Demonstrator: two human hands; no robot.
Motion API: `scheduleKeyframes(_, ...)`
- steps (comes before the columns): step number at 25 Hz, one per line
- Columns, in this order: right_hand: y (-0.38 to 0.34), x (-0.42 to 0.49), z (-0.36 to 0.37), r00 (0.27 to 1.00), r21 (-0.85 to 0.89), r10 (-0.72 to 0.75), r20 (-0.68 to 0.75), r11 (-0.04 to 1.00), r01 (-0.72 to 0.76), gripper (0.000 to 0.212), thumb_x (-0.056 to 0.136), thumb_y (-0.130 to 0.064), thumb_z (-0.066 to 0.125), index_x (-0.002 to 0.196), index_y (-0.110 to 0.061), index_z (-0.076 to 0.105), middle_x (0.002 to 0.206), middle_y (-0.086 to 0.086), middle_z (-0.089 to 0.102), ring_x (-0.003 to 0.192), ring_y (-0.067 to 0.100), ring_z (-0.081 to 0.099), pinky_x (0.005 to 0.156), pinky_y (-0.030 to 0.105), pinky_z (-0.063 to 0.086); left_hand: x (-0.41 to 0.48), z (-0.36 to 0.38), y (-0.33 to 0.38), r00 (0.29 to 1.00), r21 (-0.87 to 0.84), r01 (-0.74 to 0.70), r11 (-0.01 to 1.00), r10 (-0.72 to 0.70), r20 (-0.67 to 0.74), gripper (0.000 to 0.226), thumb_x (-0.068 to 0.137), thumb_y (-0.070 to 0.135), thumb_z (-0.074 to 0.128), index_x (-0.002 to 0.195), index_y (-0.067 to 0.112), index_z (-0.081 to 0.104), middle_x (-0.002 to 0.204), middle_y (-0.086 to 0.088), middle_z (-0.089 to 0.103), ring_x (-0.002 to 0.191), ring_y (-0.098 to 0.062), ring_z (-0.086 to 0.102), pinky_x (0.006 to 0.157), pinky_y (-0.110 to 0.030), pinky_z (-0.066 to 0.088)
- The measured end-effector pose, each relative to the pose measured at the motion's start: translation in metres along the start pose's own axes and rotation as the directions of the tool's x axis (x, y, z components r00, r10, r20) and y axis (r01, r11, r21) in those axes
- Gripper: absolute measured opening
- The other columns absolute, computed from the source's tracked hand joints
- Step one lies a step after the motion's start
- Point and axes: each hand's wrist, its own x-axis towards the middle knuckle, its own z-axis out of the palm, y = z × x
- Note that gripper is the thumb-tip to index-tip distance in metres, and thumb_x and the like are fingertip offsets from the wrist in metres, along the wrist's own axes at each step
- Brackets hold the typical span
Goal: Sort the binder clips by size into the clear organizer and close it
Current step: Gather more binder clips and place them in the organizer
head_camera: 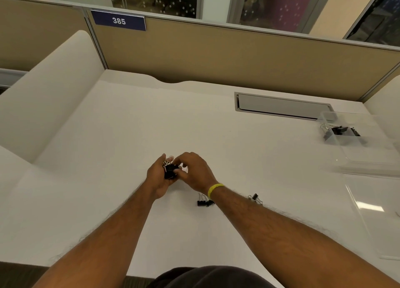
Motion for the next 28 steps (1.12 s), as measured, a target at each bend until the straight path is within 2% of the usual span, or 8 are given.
scheduleKeyframes(2,-0.002,0.003,0.001,0.998,-0.016,-0.016,0.056,1.0,0.017,0.019,0.087,-0.017,0.064,0.105,-0.02,0.068,0.099,-0.003,0.068,0.092,0.013,0.055,0.081,0.027,0.045,-0.001,-0.001,0.001,1.0,-0.04,0.023,0.999,-0.022,0.02,0.041,0.1,0.039,0.042,0.115,0.007,0.061,0.109,-0.015,0.068,0.093,-0.025,0.068,0.077,-0.037,0.055)
scheduleKeyframes(4,0.001,0.002,0.003,1.0,0.007,-0.002,0.022,1.0,0.001,0.017,0.088,-0.019,0.061,0.104,-0.02,0.067,0.1,-0.006,0.068,0.092,0.011,0.056,0.084,0.03,0.047,-0.003,-0.003,0.001,1.0,-0.09,0.024,0.996,-0.025,-0.01,0.033,0.1,0.034,0.045,0.11,0.007,0.06,0.103,-0.015,0.068,0.09,-0.025,0.068,0.072,-0.036,0.058)
scheduleKeyframes(7,0.014,0.001,0.006,0.987,0.0,0.157,-0.02,0.988,-0.157,0.022,0.088,-0.015,0.057,0.108,-0.018,0.064,0.106,-0.002,0.063,0.095,0.014,0.058,0.086,0.036,0.05,-0.003,-0.009,0.001,0.999,-0.134,0.014,0.991,-0.021,-0.049,0.019,0.099,0.024,0.049,0.098,0.007,0.058,0.095,-0.015,0.065,0.087,-0.026,0.065,0.067,-0.034,0.059)
scheduleKeyframes(9,0.019,0.002,0.008,0.945,-0.103,0.317,0.08,0.946,-0.308,0.031,0.088,-0.021,0.058,0.119,-0.018,0.058,0.117,0.003,0.055,0.106,0.021,0.056,0.09,0.037,0.048,-0.003,-0.013,0.0,0.997,-0.122,0.0,0.993,-0.01,-0.079,0.014,0.098,0.019,0.05,0.096,0.007,0.058,0.093,-0.015,0.064,0.085,-0.026,0.065,0.066,-0.034,0.059)
scheduleKeyframes(12,0.023,0.002,0.015,0.886,-0.293,0.414,0.209,0.891,-0.347,0.053,0.085,-0.04,0.065,0.131,-0.019,0.048,0.128,0.007,0.042,0.115,0.026,0.048,0.093,0.039,0.047,-0.003,-0.016,0.0,0.994,-0.109,-0.013,0.994,0.002,-0.108,0.01,0.096,0.016,0.051,0.097,0.007,0.057,0.092,-0.015,0.064,0.083,-0.026,0.065,0.067,-0.034,0.059)
scheduleKeyframes(19,0.026,0.0,0.018,0.914,-0.323,0.343,0.216,0.908,-0.265,0.023,0.088,-0.023,0.058,0.109,-0.015,0.063,0.109,0.008,0.05,0.1,0.027,0.054,0.076,0.034,0.046,0.0,-0.018,0.002,0.991,-0.084,-0.033,0.996,0.022,-0.131,0.011,0.096,0.015,0.052,0.099,0.007,0.058,0.093,-0.016,0.064,0.084,-0.027,0.064,0.076,-0.038,0.057)
scheduleKeyframes(23,0.021,-0.006,0.01,0.952,-0.169,0.29,0.095,0.947,-0.272,0.02,0.082,-0.024,0.062,0.102,-0.023,0.065,0.095,0.0,0.055,0.087,0.019,0.059,0.07,0.031,0.048,-0.002,-0.011,-0.001,0.994,-0.068,-0.03,0.997,0.023,-0.11,0.014,0.098,0.019,0.05,0.097,0.007,0.058,0.094,-0.016,0.064,0.085,-0.027,0.064,0.077,-0.038,0.057)
scheduleKeyframes(28,0.007,-0.011,0.0,0.997,0.031,0.075,0.009,0.997,-0.075,0.022,0.083,-0.02,0.061,0.104,-0.024,0.065,0.1,-0.006,0.052,0.09,0.011,0.054,0.074,0.027,0.05,-0.003,0.002,-0.008,1.0,-0.038,0.003,0.999,-0.003,-0.011,0.032,0.1,0.028,0.043,0.112,0.003,0.059,0.107,-0.02,0.066,0.091,-0.031,0.067,0.079,-0.04,0.055)
